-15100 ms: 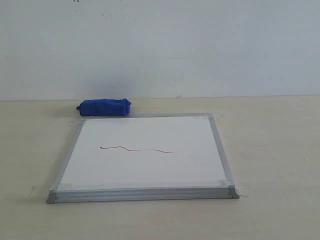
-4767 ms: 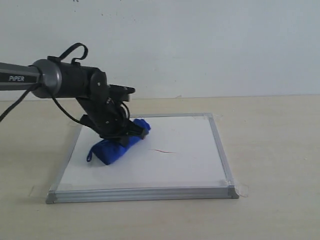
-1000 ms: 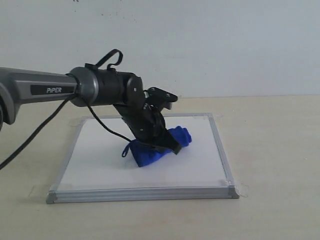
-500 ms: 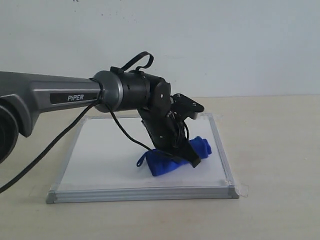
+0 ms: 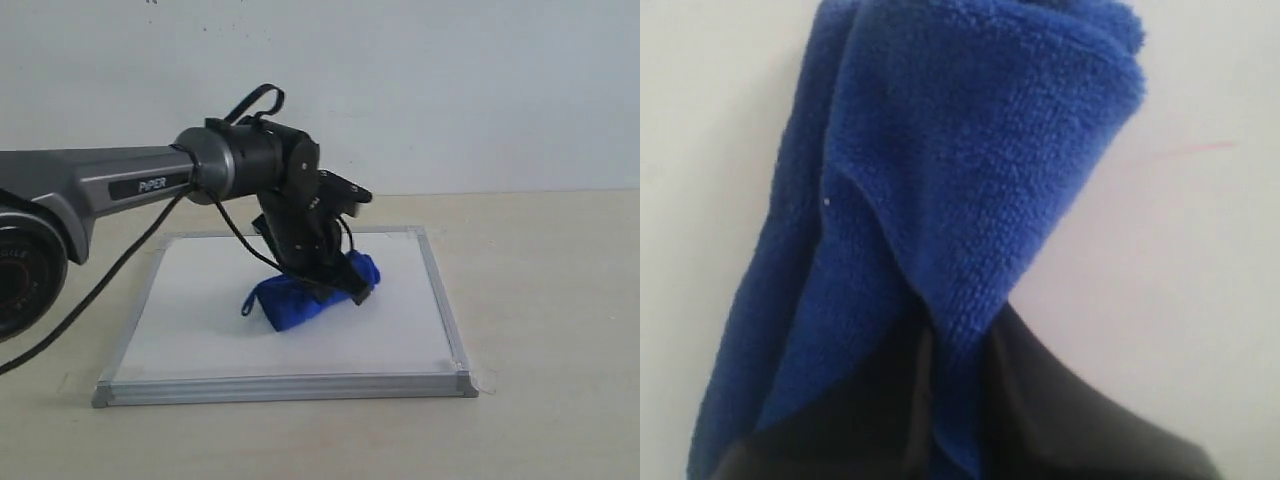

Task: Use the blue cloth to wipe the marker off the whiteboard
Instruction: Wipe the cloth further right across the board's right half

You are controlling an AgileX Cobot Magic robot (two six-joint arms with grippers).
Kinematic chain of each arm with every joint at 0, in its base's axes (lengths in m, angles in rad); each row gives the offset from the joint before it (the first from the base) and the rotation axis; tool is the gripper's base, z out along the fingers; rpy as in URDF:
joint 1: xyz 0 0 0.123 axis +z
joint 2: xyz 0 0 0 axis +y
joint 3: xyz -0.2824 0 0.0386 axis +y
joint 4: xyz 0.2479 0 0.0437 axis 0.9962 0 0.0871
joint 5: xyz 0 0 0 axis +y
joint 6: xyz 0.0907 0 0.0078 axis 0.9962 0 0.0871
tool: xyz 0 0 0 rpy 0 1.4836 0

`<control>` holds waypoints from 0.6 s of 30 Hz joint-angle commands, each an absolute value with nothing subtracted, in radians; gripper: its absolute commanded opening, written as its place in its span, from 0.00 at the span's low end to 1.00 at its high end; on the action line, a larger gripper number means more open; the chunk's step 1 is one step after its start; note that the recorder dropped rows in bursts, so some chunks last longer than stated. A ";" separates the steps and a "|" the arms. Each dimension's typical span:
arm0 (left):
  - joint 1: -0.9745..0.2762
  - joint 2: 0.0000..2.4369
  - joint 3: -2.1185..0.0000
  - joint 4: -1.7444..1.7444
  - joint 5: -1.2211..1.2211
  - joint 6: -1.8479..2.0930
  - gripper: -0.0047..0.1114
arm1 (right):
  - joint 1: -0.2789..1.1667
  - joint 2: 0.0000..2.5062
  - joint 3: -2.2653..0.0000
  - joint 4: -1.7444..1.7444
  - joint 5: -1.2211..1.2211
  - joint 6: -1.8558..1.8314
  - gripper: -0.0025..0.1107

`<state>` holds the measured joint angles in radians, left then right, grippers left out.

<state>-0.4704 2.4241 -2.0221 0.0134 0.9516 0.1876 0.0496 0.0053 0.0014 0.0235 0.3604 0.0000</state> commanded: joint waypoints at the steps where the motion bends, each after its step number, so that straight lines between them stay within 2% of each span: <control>1: -0.602 2.431 -2.028 -0.042 0.991 0.232 0.07 | 0.044 0.000 0.000 0.018 0.355 0.000 0.03; 5: -0.606 2.431 -2.028 0.015 0.953 0.213 0.07 | 0.044 0.000 0.000 0.018 0.355 0.000 0.03; 9: -0.514 2.453 -2.031 0.203 0.950 0.063 0.07 | 0.044 0.000 0.000 0.018 0.355 0.000 0.03; 12: -0.427 2.469 -2.039 0.203 0.964 0.026 0.07 | 0.044 0.000 0.000 0.018 0.355 0.000 0.03; 18: -0.438 2.469 -2.039 0.114 1.010 0.081 0.07 | 0.044 0.000 0.000 0.018 0.355 0.000 0.03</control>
<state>-0.4239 2.4504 -2.0455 0.1721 0.9437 0.0466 0.0496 0.0053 0.0014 0.0235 0.3604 0.0000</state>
